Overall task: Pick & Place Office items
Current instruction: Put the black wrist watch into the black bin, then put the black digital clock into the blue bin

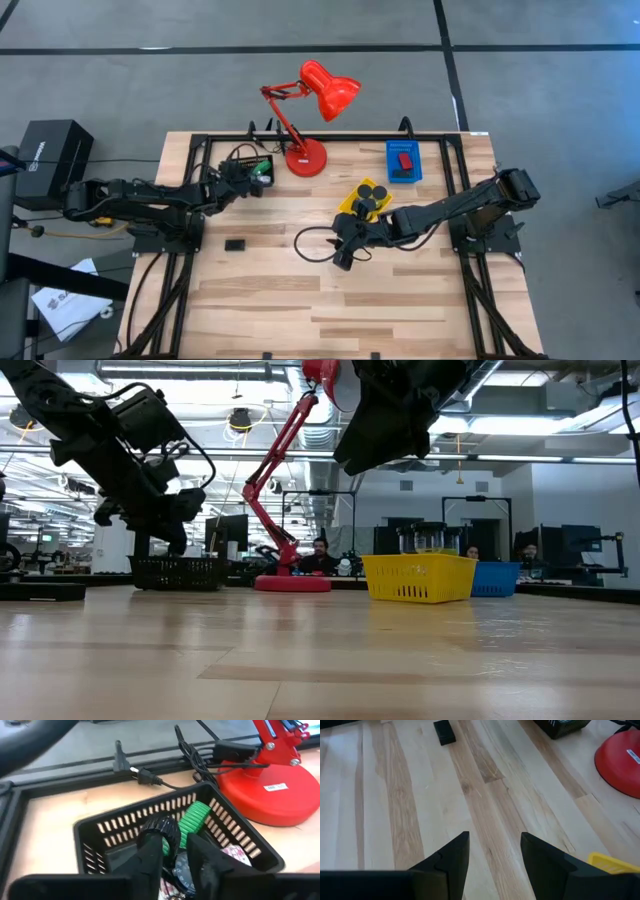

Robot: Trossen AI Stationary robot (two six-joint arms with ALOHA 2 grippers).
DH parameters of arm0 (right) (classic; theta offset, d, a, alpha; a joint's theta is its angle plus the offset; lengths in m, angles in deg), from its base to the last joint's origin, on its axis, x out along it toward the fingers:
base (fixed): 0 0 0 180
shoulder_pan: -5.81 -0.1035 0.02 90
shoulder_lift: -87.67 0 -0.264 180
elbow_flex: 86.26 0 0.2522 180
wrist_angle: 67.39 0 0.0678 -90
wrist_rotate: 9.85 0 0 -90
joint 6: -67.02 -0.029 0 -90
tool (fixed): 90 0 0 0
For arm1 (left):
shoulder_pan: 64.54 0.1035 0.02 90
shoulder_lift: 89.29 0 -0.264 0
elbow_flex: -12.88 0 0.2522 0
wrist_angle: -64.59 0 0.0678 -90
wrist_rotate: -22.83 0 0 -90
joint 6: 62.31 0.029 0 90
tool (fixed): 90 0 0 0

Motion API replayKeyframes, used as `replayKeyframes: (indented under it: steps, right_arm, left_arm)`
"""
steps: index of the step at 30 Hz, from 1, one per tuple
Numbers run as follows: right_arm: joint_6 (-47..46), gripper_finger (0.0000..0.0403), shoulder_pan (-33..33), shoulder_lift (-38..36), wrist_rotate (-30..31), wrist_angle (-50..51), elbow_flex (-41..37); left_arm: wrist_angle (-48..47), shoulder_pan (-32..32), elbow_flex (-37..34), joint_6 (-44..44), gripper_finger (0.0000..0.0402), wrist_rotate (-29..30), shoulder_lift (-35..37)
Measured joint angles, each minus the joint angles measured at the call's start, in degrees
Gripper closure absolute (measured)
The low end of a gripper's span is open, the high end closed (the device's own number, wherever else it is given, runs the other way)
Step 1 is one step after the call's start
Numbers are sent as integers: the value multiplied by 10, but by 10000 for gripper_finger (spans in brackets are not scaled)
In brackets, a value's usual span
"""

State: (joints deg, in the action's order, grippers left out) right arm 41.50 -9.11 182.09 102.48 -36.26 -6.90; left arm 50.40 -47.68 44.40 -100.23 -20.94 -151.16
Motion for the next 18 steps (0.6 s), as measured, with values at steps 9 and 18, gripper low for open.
replayKeyframes:
  steps: [9,18]
  right_arm:
    - [0,234,0,0,0,1,0]
    - [0,234,0,0,0,1,0]
  left_arm:
    - [0,-10,2,2,258,-3,23]
    - [5,-44,2,2,254,-80,161]
